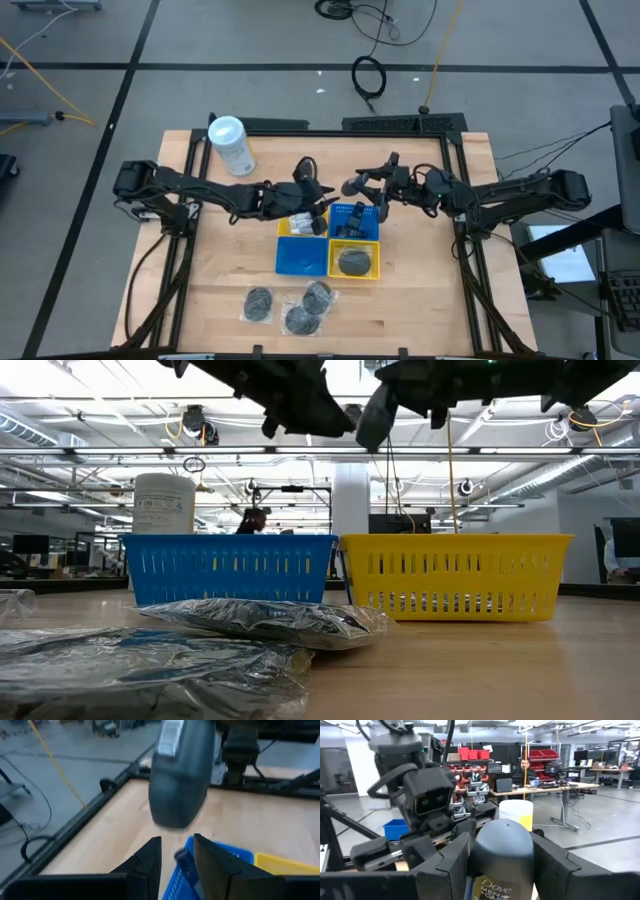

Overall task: Pick & Place Travel size toiletries
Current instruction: Put the gray deodorant into the left blue bin

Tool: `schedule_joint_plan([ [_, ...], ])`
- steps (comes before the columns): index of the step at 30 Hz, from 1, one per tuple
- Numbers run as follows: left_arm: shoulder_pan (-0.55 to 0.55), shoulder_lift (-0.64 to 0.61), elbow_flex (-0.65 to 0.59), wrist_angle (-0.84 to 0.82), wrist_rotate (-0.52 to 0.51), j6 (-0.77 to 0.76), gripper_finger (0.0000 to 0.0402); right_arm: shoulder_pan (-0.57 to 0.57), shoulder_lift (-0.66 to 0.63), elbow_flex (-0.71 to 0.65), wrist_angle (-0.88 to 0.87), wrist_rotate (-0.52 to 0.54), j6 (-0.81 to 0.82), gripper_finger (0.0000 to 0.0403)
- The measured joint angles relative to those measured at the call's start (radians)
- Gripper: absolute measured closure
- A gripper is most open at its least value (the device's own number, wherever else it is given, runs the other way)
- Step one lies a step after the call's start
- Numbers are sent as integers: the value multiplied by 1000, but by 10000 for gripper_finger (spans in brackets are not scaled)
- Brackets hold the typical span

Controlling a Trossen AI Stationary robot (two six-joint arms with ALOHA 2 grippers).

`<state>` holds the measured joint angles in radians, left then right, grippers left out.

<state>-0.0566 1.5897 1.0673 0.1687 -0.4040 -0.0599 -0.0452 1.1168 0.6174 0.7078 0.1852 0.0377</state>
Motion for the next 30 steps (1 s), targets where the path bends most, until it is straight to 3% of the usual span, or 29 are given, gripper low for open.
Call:
schedule_joint_plan([
  [8,-12,30,0,90,-64,152,288,15,0,0,-3,-2,-12,241],
  [15,-24,36,-1,98,-89,181,281,15,0,0,-6,5,-16,241],
  [30,-21,53,-1,187,-86,141,84,15,0,0,0,5,-16,241],
])
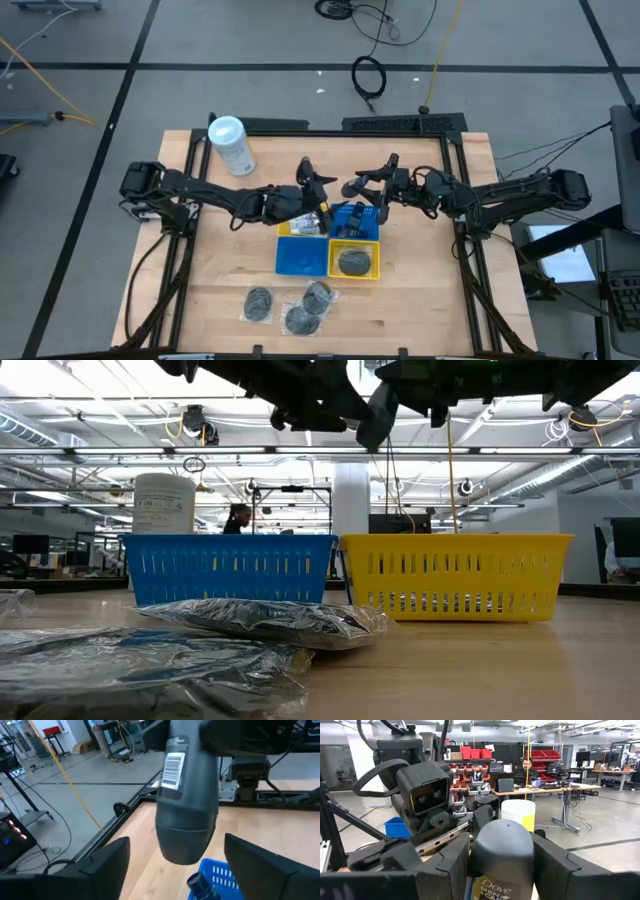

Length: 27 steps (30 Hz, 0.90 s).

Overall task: Pick & Place Travel size toiletries
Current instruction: Put the gray deodorant into the left blue bin

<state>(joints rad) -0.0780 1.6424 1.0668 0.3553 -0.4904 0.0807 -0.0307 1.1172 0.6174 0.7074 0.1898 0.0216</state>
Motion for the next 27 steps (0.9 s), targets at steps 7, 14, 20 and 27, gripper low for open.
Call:
schedule_joint_plan([
  [7,0,75,0,140,-8,27,62,0,0,0,6,-2,0,241],
  [14,13,134,42,203,-8,30,62,0,0,0,7,-3,0,241],
  [20,27,211,122,197,-9,41,62,0,1,0,5,-2,0,241],
  [27,24,244,165,188,-38,79,62,0,1,0,-2,-2,0,241],
])
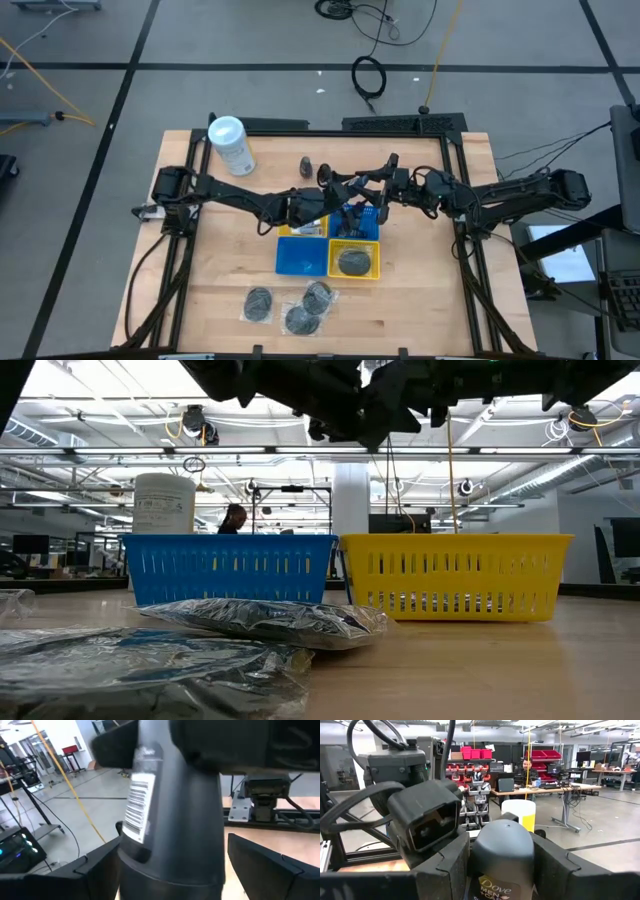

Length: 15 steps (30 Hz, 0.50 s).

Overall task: Pick & Place Travel size toiletries
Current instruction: Put the gray deodorant into the left blue bin

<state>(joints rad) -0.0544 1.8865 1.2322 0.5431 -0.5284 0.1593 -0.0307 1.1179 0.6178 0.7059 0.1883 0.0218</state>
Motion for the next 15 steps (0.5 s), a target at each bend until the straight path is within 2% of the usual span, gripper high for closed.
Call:
schedule_joint_plan([
  [7,-12,-6,0,-18,-102,23,77,0,0,0,-4,0,0,242],
  [15,-13,-6,0,-25,-101,18,171,0,0,0,-7,6,-8,242],
])
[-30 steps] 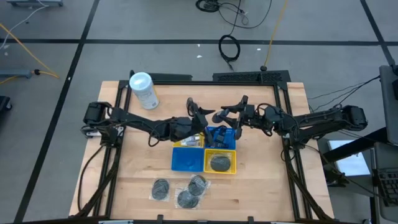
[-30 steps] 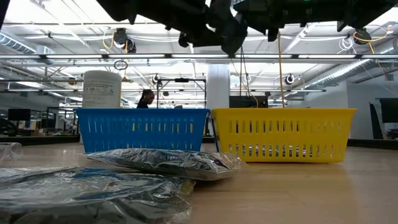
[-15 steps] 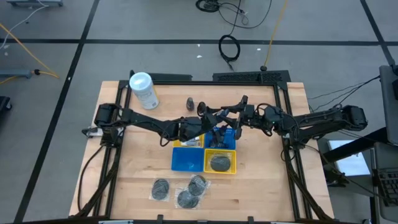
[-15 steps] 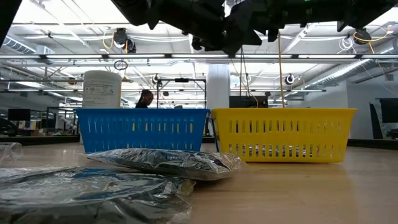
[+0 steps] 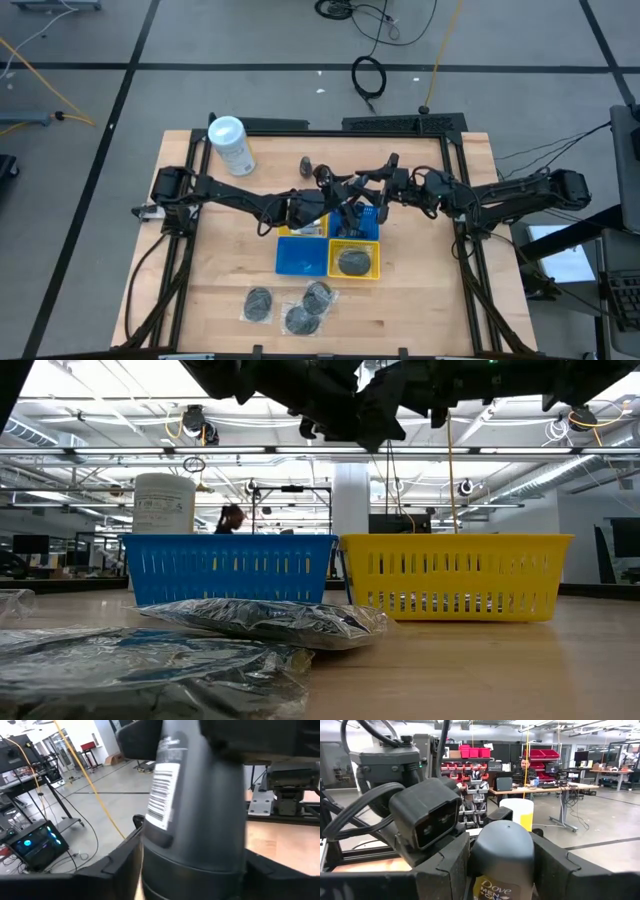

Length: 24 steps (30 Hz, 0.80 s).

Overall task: Pick & Place Travel size toiletries
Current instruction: Put the gray deodorant into the left blue bin

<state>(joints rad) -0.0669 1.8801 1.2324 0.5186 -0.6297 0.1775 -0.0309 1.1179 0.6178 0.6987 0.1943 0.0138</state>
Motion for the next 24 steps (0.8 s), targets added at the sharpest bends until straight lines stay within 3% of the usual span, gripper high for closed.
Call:
schedule_joint_plan([
  [3,0,0,0,-4,-2,-9,222,-1,0,0,0,4,2,242],
  [18,-10,-2,0,-53,0,-2,222,0,0,0,-22,11,-31,240],
  [24,-22,-2,-3,-67,0,2,222,0,-1,0,0,15,-24,131],
])
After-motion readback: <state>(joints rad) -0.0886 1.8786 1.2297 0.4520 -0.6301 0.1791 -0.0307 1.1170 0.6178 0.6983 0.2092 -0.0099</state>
